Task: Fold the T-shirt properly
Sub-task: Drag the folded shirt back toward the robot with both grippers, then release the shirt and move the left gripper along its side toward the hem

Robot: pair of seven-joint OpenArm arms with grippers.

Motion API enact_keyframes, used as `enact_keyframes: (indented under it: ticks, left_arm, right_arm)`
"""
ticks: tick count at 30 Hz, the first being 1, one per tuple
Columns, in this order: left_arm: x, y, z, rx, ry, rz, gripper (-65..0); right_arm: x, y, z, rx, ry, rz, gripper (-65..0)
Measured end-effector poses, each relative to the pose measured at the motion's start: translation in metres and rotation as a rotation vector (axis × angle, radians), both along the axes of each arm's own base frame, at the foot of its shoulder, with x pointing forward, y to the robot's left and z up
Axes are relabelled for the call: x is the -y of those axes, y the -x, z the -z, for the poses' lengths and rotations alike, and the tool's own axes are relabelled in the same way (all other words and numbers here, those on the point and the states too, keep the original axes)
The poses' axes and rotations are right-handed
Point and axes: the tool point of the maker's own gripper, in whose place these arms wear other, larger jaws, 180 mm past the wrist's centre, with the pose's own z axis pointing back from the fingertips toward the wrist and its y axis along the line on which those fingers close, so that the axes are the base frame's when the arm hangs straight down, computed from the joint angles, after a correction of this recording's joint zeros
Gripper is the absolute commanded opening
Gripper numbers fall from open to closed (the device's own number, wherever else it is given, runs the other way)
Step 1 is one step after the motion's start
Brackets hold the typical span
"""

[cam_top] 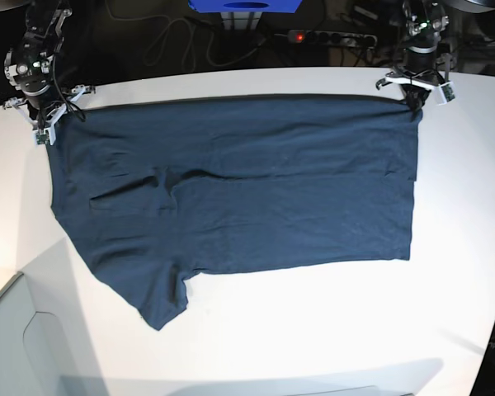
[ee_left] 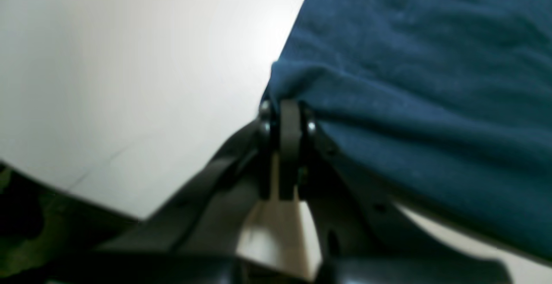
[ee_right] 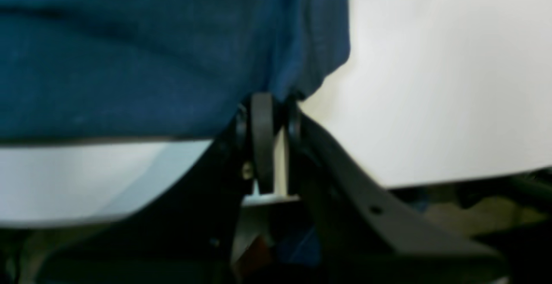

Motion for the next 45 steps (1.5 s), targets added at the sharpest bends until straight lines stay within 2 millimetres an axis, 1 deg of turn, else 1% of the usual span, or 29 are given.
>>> enact_keyframes:
  ticks: [2,6,14,16,17,19,21,23,24,26,28,30,34,38,42,44,45]
  left_arm:
    - [0.0,0.005,0.002,-0.011,0.0,0.0,-65.0]
    - [0.0,0.015,0.004,-0.034,-0.001,0.0,-65.0]
    - [0.0,0.02,0.004,-0.043,-0.004,0.003,-65.0]
    - [-0.001,0.02,0.004,-0.043,-0.005,0.004,-65.0]
    - [0.0,0.02,0.004,-0.043,-0.004,0.003,-65.0]
    - [0.001,0.018,0.002,-0.04,-0.004,0.007,-59.4]
    - [0.001,0.016,-0.002,-0.032,-0.008,0.01,-53.7]
    - [0.002,0.013,-0.005,-0.022,-0.012,0.012,-49.6]
    - [0.002,0.012,-0.007,-0.019,-0.013,0.013,-48.8]
    - [0.004,0.012,-0.01,-0.011,-0.013,0.015,-48.2]
    - [0.006,0.01,-0.016,0.0,-0.015,0.021,-48.1]
    - [0.009,0.005,-0.024,0.019,-0.02,0.028,-48.1]
    - [0.012,-0.012,-0.049,0.09,-0.047,0.057,-48.0]
    - [0.015,-0.023,-0.064,0.131,-0.063,0.078,-48.0]
    - [0.013,-0.047,-0.083,0.202,-0.092,0.105,-47.8]
    - [0.012,-0.063,-0.093,0.249,-0.102,0.11,-45.1]
    - [0.01,-0.069,-0.095,0.262,-0.105,0.11,-42.6]
  right_arm:
    - [-0.002,0.005,0.001,-0.003,-0.014,0.001,-64.9]
    - [-0.003,0.005,0.0,-0.002,-0.015,0.0,-64.9]
    - [-0.003,0.005,0.001,-0.006,-0.015,0.0,-64.9]
    - [-0.003,0.006,0.001,-0.009,-0.015,0.001,-64.0]
    - [-0.003,0.006,0.001,-0.009,-0.015,0.001,-61.0]
    - [-0.003,0.006,0.001,-0.009,-0.014,0.001,-54.1]
    - [-0.002,0.005,0.0,-0.007,-0.012,0.001,-44.7]
    - [-0.002,0.005,0.0,-0.004,-0.012,0.0,-33.3]
    - [-0.002,0.004,-0.001,-0.002,-0.012,0.0,-28.6]
    - [-0.002,0.003,-0.002,0.004,-0.011,-0.001,-22.5]
    - [-0.002,0.003,-0.006,0.0,-0.002,-0.004,-18.9]
    - [-0.001,-0.001,-0.016,0.026,0.013,0.004,-18.6]
    - [0.007,-0.006,-0.036,0.086,0.042,0.033,-18.3]
    - [0.014,-0.004,-0.04,0.093,0.055,0.053,-18.3]
    - [0.014,-0.009,-0.043,0.104,0.056,0.051,-18.4]
    - [0.014,-0.018,-0.047,0.128,0.054,0.052,-18.4]
    - [0.013,-0.023,-0.049,0.144,0.053,0.049,-18.5]
